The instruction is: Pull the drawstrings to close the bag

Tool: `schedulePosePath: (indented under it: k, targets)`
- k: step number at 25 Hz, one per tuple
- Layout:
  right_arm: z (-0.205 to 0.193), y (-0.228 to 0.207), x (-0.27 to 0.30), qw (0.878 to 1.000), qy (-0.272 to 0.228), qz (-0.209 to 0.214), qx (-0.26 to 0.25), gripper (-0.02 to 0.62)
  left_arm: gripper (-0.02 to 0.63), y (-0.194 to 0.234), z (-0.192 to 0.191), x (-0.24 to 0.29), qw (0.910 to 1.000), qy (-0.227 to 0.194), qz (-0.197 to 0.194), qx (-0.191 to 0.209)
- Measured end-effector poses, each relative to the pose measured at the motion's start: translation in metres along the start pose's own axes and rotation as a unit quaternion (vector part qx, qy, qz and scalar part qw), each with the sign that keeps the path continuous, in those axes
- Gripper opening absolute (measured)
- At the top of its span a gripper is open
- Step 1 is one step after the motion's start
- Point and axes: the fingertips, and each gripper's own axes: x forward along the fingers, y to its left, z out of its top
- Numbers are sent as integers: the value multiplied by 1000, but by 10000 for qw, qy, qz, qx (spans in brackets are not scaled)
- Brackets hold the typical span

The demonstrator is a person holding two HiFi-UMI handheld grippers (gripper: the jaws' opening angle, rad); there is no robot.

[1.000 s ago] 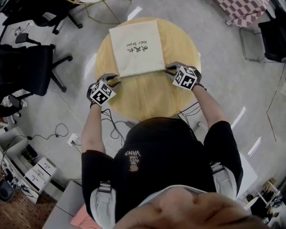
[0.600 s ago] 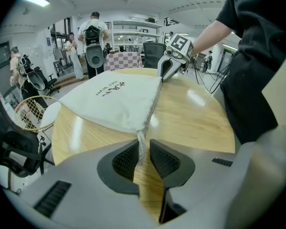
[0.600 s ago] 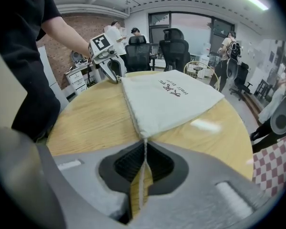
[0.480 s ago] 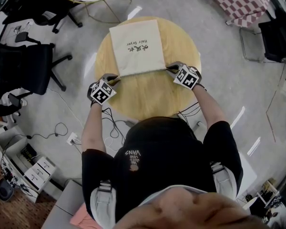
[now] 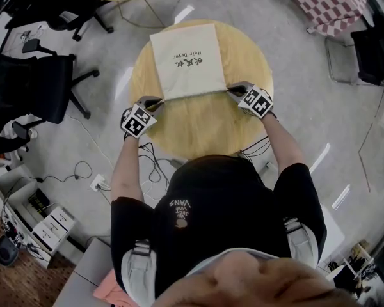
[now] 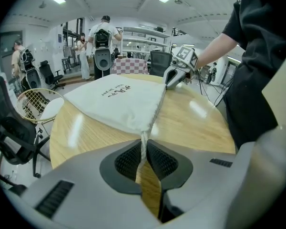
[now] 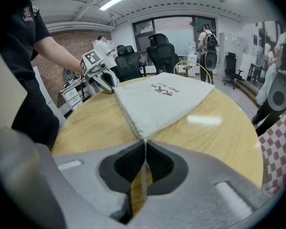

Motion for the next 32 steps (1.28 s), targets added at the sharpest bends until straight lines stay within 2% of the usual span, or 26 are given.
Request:
schedulePosePath:
  k: [7, 10, 16, 22, 27, 32]
  targets:
    - [2, -2, -1, 9999, -73, 43, 123, 6, 43, 0, 5, -4, 9991, -328, -116, -233]
    - [1, -2, -1, 9996, -142, 66, 224, 6, 20, 1, 6, -5, 9975, -525, -189, -426]
    - [-1, -4, 1, 9992, -174, 143, 343, 6, 17, 5, 11, -9, 9856, -1054, -348, -1275]
    - [-4, -6, 2, 9982, -126, 193, 557, 5, 15, 6, 12, -13, 9809, -1202, -412, -1472]
    - [-5, -9, 1, 9959, -80, 198, 884, 2, 15, 6, 17, -20, 9731, -1441, -554, -1712]
    - [-7, -19, -9, 9845, -385, 133, 1705, 2, 14, 3, 24, -27, 9690, -1557, -712, -1780]
